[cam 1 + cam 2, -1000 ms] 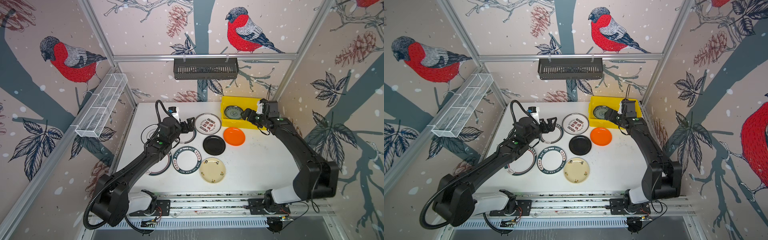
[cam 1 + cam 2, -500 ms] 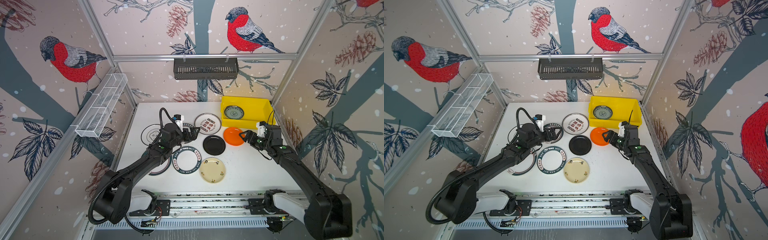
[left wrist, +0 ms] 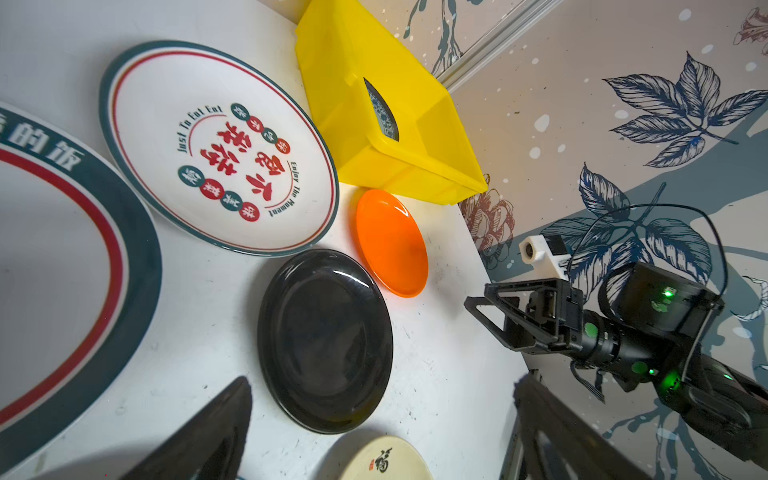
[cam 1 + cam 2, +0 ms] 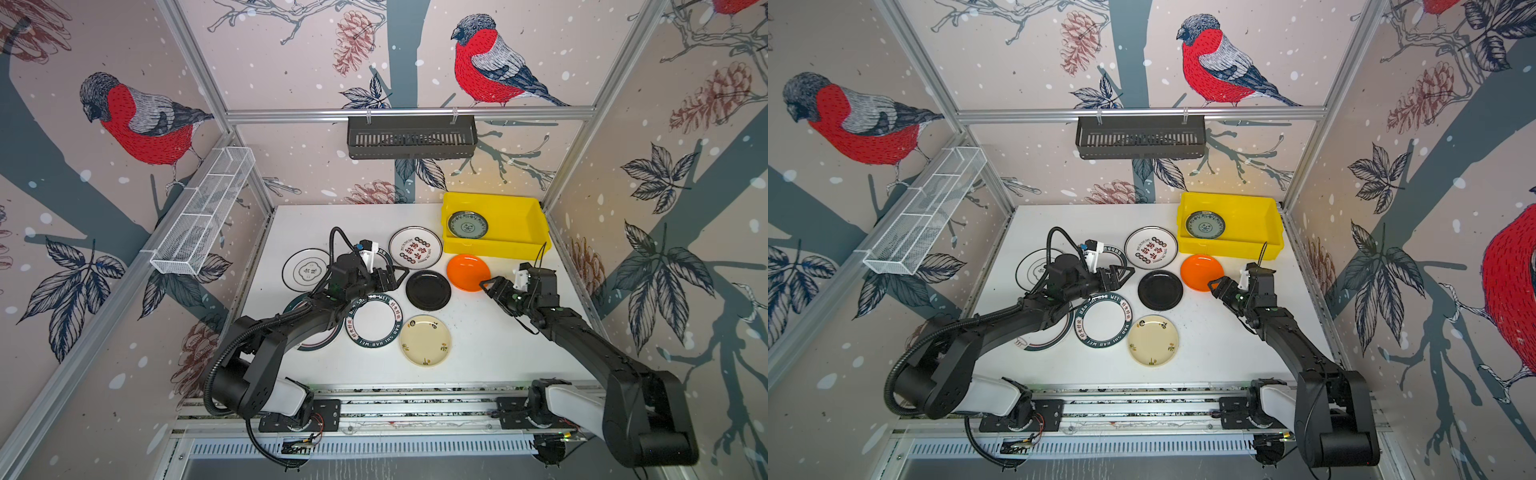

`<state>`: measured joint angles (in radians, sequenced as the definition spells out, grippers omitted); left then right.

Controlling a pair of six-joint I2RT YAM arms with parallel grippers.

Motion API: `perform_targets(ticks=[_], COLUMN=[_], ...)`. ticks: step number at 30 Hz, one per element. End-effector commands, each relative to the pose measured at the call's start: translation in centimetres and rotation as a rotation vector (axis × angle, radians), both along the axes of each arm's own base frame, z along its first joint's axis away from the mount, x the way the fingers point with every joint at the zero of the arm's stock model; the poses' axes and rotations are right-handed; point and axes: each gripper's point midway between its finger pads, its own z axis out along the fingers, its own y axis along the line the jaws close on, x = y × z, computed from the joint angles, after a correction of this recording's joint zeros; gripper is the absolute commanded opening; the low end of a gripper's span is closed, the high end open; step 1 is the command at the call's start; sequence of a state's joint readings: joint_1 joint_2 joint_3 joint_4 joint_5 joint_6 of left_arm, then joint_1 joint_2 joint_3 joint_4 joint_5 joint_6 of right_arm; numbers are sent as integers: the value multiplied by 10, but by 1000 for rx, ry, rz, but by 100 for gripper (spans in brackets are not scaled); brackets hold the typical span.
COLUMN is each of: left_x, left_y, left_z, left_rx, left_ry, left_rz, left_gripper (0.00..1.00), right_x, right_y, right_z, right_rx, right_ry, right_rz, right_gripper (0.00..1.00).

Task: Place the plates into the plastic bin on the countertop
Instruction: 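Move the right gripper down to the orange plate rim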

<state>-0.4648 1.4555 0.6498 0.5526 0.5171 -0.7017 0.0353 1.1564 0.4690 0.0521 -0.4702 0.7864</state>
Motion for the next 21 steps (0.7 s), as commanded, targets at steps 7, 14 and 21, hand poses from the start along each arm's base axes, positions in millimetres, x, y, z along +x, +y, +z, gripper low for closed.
perform_targets(ticks=[7, 14, 21], left_x=[-4, -2, -1], left_y=[-13, -8, -5], left_z=[11, 12, 14], left_rx=[21, 64, 71], left_ry=[-106, -116, -120], left_rz=[-63, -25, -8], left_gripper=[98, 97, 97], right_x=[24, 38, 44], right_y=[-4, -12, -24], right_z=[3, -12, -37], right_rx=[62, -4, -91], right_ry=[-49, 26, 122], right_rz=[-54, -84, -110], right_gripper=[65, 59, 55])
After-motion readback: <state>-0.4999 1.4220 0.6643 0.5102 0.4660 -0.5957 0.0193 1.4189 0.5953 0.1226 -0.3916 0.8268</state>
